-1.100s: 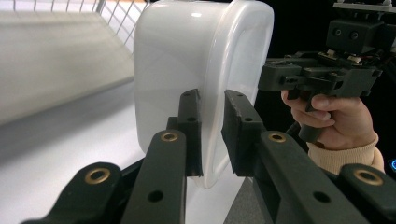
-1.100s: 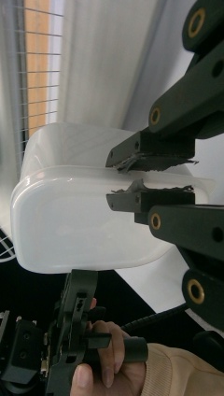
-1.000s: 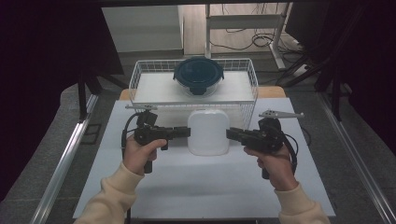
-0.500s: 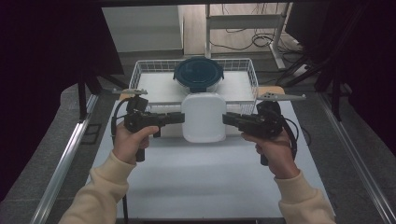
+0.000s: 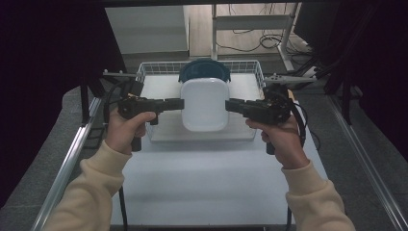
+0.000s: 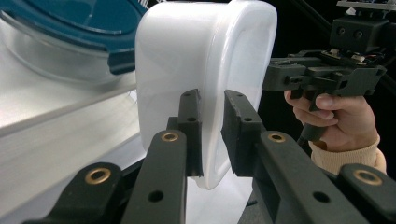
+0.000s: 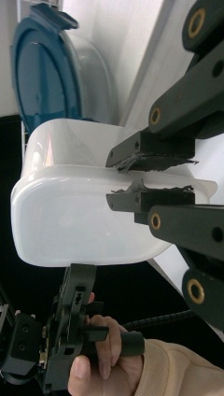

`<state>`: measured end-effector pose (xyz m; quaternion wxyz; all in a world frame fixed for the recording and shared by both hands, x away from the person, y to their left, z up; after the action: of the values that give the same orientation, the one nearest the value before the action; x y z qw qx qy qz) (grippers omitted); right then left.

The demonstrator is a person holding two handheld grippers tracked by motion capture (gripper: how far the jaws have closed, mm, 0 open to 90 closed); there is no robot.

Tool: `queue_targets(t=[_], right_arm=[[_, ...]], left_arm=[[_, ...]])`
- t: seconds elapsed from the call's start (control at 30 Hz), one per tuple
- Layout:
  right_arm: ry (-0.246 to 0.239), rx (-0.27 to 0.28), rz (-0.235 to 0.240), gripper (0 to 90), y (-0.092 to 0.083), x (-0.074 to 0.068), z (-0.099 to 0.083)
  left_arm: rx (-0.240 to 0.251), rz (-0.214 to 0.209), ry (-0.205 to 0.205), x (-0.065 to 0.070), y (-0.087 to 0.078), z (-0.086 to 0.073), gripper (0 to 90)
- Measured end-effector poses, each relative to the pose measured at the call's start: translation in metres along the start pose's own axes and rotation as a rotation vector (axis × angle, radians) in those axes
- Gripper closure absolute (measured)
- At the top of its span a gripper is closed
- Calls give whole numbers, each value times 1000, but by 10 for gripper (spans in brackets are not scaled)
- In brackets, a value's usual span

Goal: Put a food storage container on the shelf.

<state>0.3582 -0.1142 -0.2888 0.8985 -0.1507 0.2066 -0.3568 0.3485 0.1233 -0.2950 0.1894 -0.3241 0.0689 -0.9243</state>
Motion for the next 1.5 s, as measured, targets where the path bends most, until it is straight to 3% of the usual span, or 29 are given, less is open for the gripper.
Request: queue_targets(t=[0.17,0.5,0.7,0.87,1.1,1.4,1.5], right_arm=[[-8,2,2,787,0,-3,16],[-16,20,1,787,5,0,67],[7,9,17,787,13,7,93],[27,-9,22,788,24,15,102],[83,-65,-8,786,46,39,99],[122,-106,-9,783,60,55,96],[163,-110,13,772,66,62,98]], left_arm=[[-11,15,15,2,-5,19,779],[-5,34,34,4,-14,72,778],[-2,19,-1,-7,-15,95,778],[0,15,-31,-22,-11,103,778],[-15,-8,-116,-53,6,104,775],[-44,9,-151,-71,16,104,776],[-24,8,-187,-79,18,107,785]])
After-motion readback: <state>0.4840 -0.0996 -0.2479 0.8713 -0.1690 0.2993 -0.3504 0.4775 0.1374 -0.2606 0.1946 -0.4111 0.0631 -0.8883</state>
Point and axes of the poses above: each handheld gripper's, and its own axes: y roughly forward along the jaws, z roughly out of its top, x roughly to its right, the point moved 6 cm from there along y, roughly forward along the jaws, and after that the axes turned 9 degrees about -z, right-handed, at the moved point
